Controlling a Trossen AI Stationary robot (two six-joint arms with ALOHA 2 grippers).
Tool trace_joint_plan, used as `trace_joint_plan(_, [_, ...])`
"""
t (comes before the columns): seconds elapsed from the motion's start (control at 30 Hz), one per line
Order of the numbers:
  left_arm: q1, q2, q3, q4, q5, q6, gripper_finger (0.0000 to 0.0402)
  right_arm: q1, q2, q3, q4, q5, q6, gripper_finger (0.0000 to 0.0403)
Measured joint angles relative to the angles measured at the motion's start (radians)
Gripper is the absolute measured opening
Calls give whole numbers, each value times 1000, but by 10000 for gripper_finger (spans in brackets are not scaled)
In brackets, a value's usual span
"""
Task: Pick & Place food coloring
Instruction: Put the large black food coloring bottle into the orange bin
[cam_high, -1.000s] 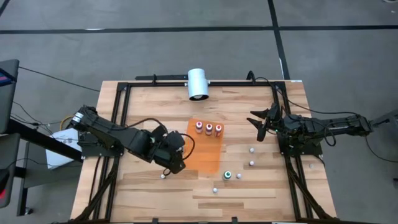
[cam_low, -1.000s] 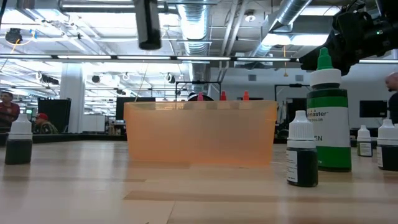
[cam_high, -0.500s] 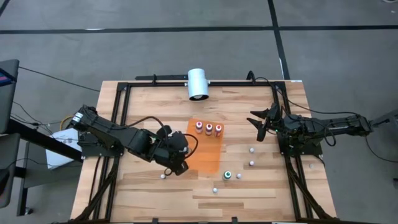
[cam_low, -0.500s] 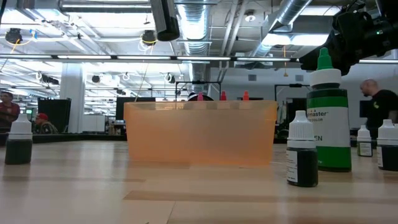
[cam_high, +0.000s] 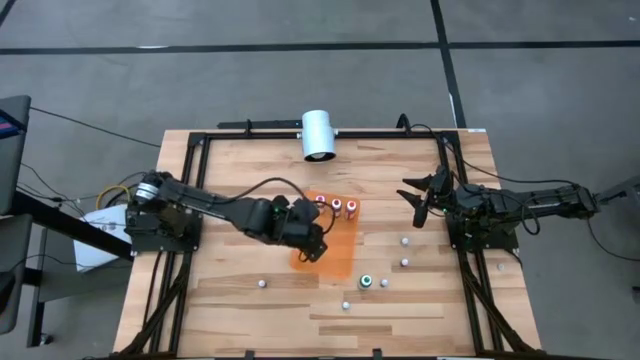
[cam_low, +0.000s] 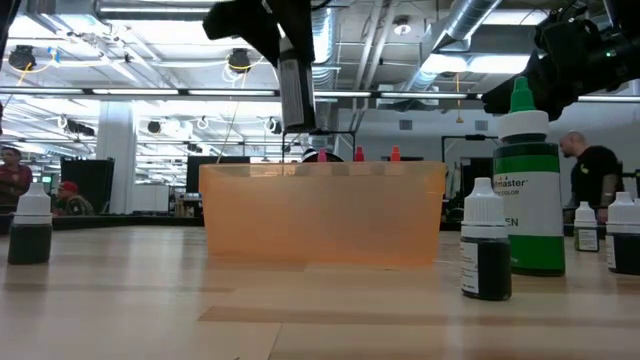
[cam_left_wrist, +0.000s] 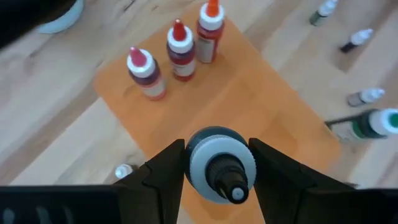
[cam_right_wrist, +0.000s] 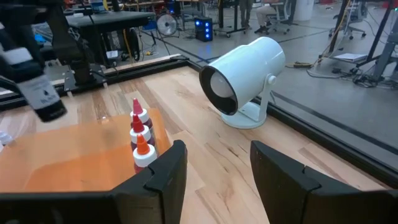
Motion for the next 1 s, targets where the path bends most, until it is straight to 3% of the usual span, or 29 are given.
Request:
trace_joint_plan(0.3, [62,13,-12,27,31,20,155,0,-73,0,9,-5,-63,164])
trace_joint_plan(0.6, [86,13,-13,43,32,53,152,0,-342,0,-165,-216,-97,165])
trace_joint_plan(1.0, [133,66,-28,103,53,55,153,0,-342,1,-225,-230,-78,165])
